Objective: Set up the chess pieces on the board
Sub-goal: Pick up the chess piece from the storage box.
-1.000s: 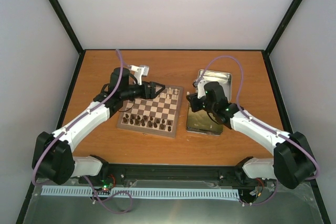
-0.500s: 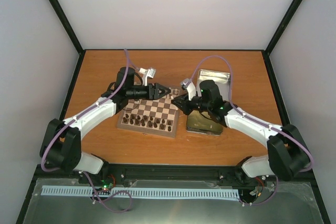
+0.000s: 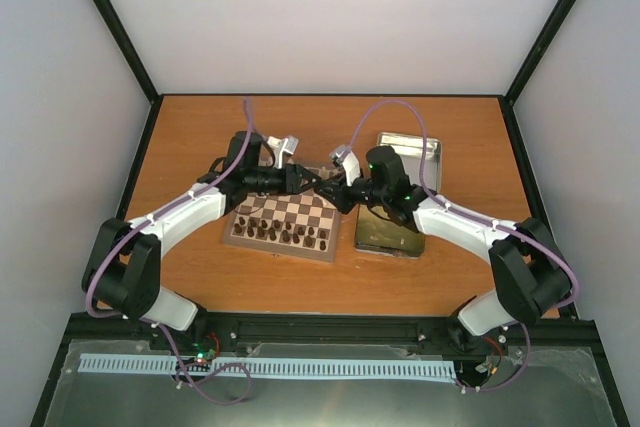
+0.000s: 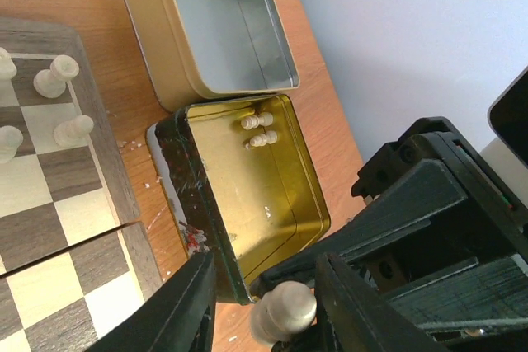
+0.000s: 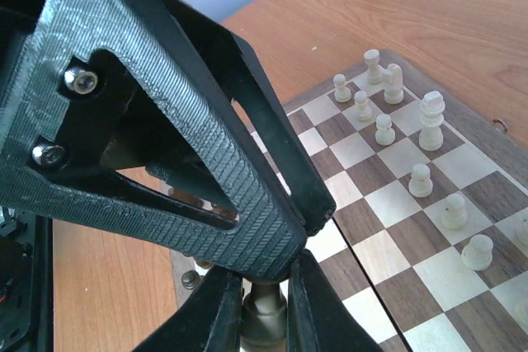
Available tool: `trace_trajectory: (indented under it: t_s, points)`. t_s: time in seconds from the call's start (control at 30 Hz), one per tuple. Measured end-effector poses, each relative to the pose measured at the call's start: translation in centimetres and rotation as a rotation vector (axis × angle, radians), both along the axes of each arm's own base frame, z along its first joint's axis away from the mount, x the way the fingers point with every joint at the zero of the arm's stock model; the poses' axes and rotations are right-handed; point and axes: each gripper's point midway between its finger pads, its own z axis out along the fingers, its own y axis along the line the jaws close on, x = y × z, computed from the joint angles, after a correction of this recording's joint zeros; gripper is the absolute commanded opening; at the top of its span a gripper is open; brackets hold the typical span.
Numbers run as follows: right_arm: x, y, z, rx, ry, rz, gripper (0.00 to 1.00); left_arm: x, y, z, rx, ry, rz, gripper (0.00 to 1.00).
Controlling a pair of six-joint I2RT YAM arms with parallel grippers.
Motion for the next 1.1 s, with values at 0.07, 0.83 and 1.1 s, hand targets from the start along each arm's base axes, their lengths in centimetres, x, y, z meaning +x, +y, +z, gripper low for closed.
trace_trajectory:
  t_s: [0.07,0.83,1.1]
  points:
    - [0.1,0.1,-0.1,0.0,0.001,0.0,0.11,0.0,0.0,-0.3,0.004,0.008,0.001,0.26]
    - [-1.0,-1.5,1.9,0.187,0.131,-0.148,0.75,0.2,0.8,2.4,-0.014,-0.041,0.07,0.01]
    - [-2.0,-2.5,3.7,0.491,0.325,-0.225,0.54,-0.7,0.8,6.9,-0.166,0.018,0.114,0.01]
